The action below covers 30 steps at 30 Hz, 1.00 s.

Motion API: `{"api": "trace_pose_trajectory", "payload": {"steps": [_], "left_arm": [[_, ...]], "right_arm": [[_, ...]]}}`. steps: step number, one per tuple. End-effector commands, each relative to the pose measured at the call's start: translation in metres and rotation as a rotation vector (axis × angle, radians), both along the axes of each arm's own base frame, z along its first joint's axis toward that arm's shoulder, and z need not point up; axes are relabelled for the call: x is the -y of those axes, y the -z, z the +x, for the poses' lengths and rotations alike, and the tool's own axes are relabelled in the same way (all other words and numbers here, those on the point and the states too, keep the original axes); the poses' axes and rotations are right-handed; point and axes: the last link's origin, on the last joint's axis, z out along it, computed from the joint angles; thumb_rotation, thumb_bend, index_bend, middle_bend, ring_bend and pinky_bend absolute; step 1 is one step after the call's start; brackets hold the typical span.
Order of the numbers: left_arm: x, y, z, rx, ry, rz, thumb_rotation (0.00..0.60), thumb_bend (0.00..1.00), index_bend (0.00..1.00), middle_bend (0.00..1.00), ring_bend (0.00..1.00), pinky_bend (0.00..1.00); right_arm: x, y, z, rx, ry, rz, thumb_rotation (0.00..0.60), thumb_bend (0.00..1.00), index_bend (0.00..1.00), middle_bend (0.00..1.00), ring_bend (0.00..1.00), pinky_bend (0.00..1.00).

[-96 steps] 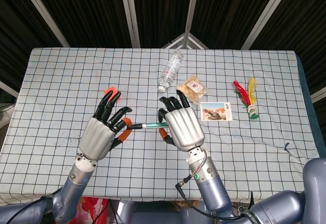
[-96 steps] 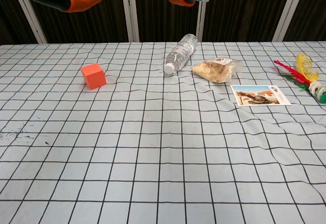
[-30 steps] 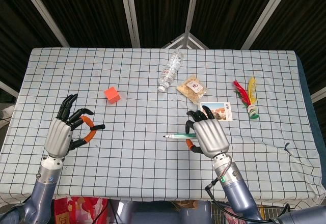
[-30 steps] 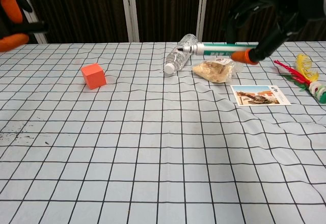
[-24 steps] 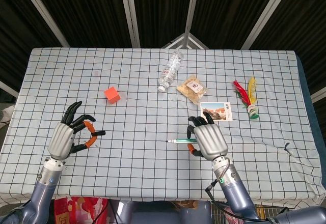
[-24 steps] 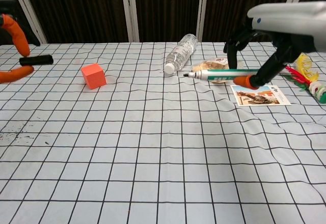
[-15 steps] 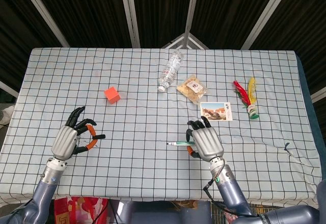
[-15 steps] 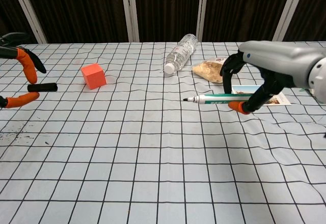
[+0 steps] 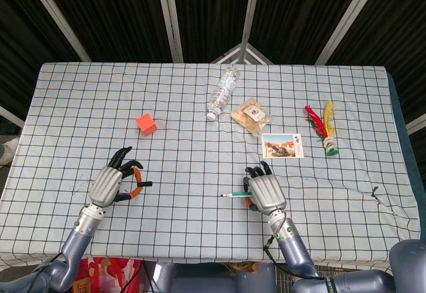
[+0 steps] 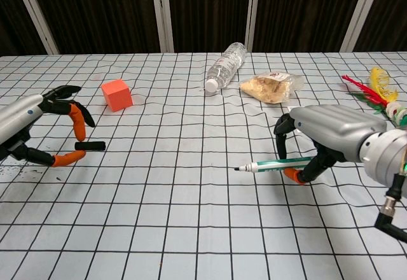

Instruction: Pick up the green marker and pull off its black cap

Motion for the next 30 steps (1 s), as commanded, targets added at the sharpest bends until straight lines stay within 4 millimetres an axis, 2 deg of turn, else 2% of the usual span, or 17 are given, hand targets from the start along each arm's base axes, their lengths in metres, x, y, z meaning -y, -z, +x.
{"api": "trace_pose_trajectory", "payload": {"steps": [1, 5, 9, 14, 21, 22, 23, 25, 27, 30], "left_arm": [[-0.004, 0.008, 0.002, -0.003, -0.006, -0.007, 0.600, 0.48, 0.62, 0.35, 0.00, 0.04], [-0.006, 0.014, 0.004, -0.009, 0.000, -0.003, 0.600, 0.48, 0.58, 0.31, 0.00, 0.03], [-0.007, 0.018, 0.004, -0.029, -0.007, -0.009, 0.600, 0.48, 0.45, 0.18, 0.00, 0.01], [-0.005, 0.018, -0.001, -0.078, 0.000, -0.031, 0.600, 0.51, 0.33, 0.08, 0.00, 0.00], [-0.001, 0.004, -0.002, -0.073, 0.015, -0.037, 0.600, 0.53, 0.29, 0.04, 0.00, 0.00], [0.000, -0.001, -0.002, -0.062, 0.019, -0.026, 0.600, 0.53, 0.29, 0.04, 0.00, 0.00], [0.001, -0.005, -0.002, -0.054, 0.022, -0.019, 0.600, 0.53, 0.29, 0.04, 0.00, 0.00], [0.002, -0.015, -0.002, -0.048, 0.031, 0.006, 0.600, 0.53, 0.29, 0.04, 0.00, 0.00], [0.004, -0.025, -0.002, -0.054, 0.039, 0.029, 0.600, 0.53, 0.29, 0.04, 0.00, 0.00], [0.006, -0.042, -0.002, -0.045, 0.048, 0.057, 0.600, 0.53, 0.29, 0.01, 0.00, 0.00]], "right_arm": [[0.000, 0.004, -0.001, 0.000, 0.000, 0.005, 0.600, 0.55, 0.71, 0.23, 0.21, 0.09], [0.001, 0.007, -0.001, -0.001, -0.001, 0.004, 0.600, 0.55, 0.72, 0.23, 0.21, 0.09], [0.001, 0.013, -0.004, -0.015, 0.002, 0.014, 0.600, 0.55, 0.72, 0.23, 0.21, 0.09], [0.001, 0.020, -0.005, -0.030, 0.001, 0.027, 0.600, 0.55, 0.72, 0.23, 0.21, 0.09], [0.004, 0.028, -0.005, -0.028, 0.002, 0.034, 0.600, 0.55, 0.71, 0.23, 0.21, 0.09], [0.004, 0.029, -0.004, -0.025, 0.002, 0.034, 0.600, 0.55, 0.68, 0.23, 0.21, 0.09], [0.004, 0.029, -0.004, -0.027, 0.002, 0.037, 0.600, 0.55, 0.62, 0.23, 0.20, 0.09], [0.003, 0.030, -0.006, -0.059, -0.003, 0.056, 0.600, 0.54, 0.45, 0.22, 0.17, 0.09], [0.003, 0.028, -0.007, -0.109, -0.003, 0.075, 0.600, 0.48, 0.29, 0.19, 0.14, 0.08], [0.003, 0.019, -0.002, -0.139, 0.004, 0.087, 0.600, 0.38, 0.21, 0.17, 0.12, 0.07]]}}
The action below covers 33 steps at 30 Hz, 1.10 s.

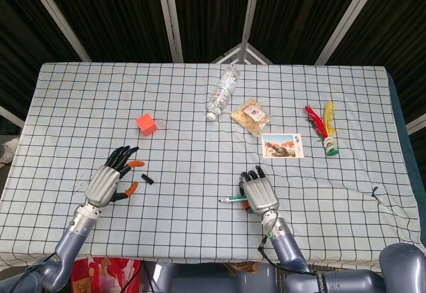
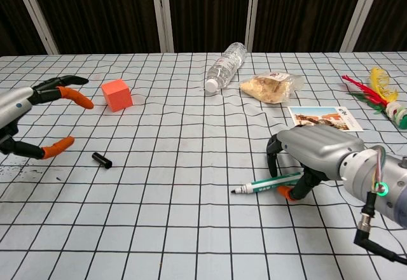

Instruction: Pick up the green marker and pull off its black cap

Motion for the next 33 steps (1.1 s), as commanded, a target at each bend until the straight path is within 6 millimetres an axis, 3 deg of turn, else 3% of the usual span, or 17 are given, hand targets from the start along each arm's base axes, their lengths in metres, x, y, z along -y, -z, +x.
{"api": "trace_pose_trajectory", "payload": {"steps": [1, 6, 12, 17, 24, 33], "left_arm": [[0.004, -0.024, 0.000, 0.004, 0.015, 0.044, 0.600, 0.53, 0.29, 0.01, 0.00, 0.00], [0.008, -0.064, 0.001, 0.004, 0.045, 0.133, 0.600, 0.53, 0.27, 0.00, 0.00, 0.00], [0.017, -0.111, 0.005, -0.027, 0.060, 0.184, 0.600, 0.53, 0.24, 0.00, 0.00, 0.00], [0.024, -0.148, -0.003, -0.180, 0.060, 0.268, 0.600, 0.53, 0.26, 0.05, 0.00, 0.00], [0.034, -0.185, -0.026, -0.352, -0.050, 0.276, 0.600, 0.53, 0.27, 0.09, 0.00, 0.00], [0.047, -0.204, -0.050, -0.422, -0.194, 0.228, 0.600, 0.53, 0.23, 0.14, 0.00, 0.00]], "right_arm": [[-0.001, -0.012, 0.005, -0.045, 0.007, 0.018, 0.600, 0.37, 0.18, 0.16, 0.12, 0.07], [-0.005, -0.041, 0.014, -0.076, 0.019, 0.026, 0.600, 0.31, 0.03, 0.12, 0.10, 0.05], [-0.006, -0.085, 0.026, -0.055, 0.018, -0.030, 0.600, 0.31, 0.02, 0.12, 0.10, 0.05], [-0.010, -0.141, 0.017, -0.061, 0.004, -0.160, 0.600, 0.31, 0.07, 0.12, 0.10, 0.05], [-0.019, -0.212, -0.035, -0.019, -0.072, -0.346, 0.600, 0.31, 0.16, 0.12, 0.12, 0.05], [-0.038, -0.272, -0.106, -0.038, -0.071, -0.495, 0.600, 0.31, 0.20, 0.12, 0.12, 0.05]]}}
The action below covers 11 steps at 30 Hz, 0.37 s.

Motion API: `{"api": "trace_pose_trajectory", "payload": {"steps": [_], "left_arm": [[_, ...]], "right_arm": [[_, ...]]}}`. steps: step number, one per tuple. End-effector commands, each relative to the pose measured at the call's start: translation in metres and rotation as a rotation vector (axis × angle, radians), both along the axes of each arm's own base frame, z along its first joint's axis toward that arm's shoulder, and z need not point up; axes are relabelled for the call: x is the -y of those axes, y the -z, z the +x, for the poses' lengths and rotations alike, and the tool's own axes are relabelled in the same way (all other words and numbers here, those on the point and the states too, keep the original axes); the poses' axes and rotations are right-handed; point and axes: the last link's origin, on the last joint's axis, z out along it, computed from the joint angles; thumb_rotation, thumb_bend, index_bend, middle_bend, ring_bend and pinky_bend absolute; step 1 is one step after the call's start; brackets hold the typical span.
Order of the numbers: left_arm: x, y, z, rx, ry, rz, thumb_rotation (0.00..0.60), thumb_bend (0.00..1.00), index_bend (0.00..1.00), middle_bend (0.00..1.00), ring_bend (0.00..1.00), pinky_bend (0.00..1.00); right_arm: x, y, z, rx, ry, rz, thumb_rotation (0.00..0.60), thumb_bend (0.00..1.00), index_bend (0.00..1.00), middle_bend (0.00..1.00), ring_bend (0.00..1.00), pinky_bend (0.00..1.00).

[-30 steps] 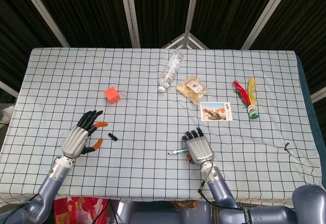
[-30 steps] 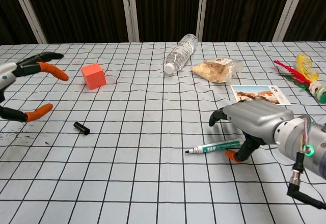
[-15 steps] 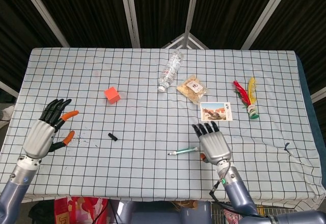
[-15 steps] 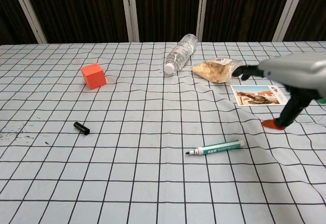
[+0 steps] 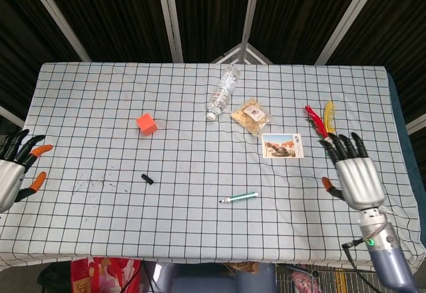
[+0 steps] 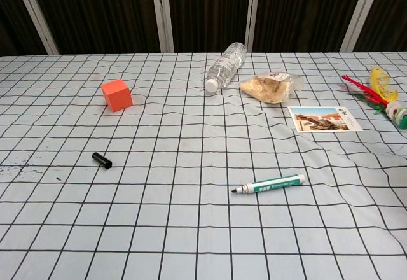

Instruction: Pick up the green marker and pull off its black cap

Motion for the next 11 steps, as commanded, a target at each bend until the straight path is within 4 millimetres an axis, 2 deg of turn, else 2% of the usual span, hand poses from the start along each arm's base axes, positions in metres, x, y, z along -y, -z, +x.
{"api": "trace_pose_trajectory", "payload": {"steps": [1, 5, 11], "left_arm": [[0.005, -0.001, -0.008, -0.005, -0.057, -0.010, 0.600, 0.53, 0.23, 0.14, 0.00, 0.00], [0.006, 0.000, -0.015, 0.006, -0.090, -0.009, 0.600, 0.53, 0.23, 0.14, 0.00, 0.00], [0.005, 0.002, -0.012, 0.014, -0.101, 0.003, 0.600, 0.52, 0.22, 0.14, 0.00, 0.00]], "right_arm": [[-0.020, -0.036, -0.047, -0.059, 0.022, -0.072, 0.600, 0.31, 0.20, 0.12, 0.12, 0.05], [-0.027, -0.047, -0.073, -0.049, 0.057, -0.080, 0.600, 0.31, 0.20, 0.12, 0.12, 0.05], [-0.030, -0.054, -0.087, -0.059, 0.047, -0.070, 0.600, 0.31, 0.21, 0.12, 0.12, 0.05]]}}
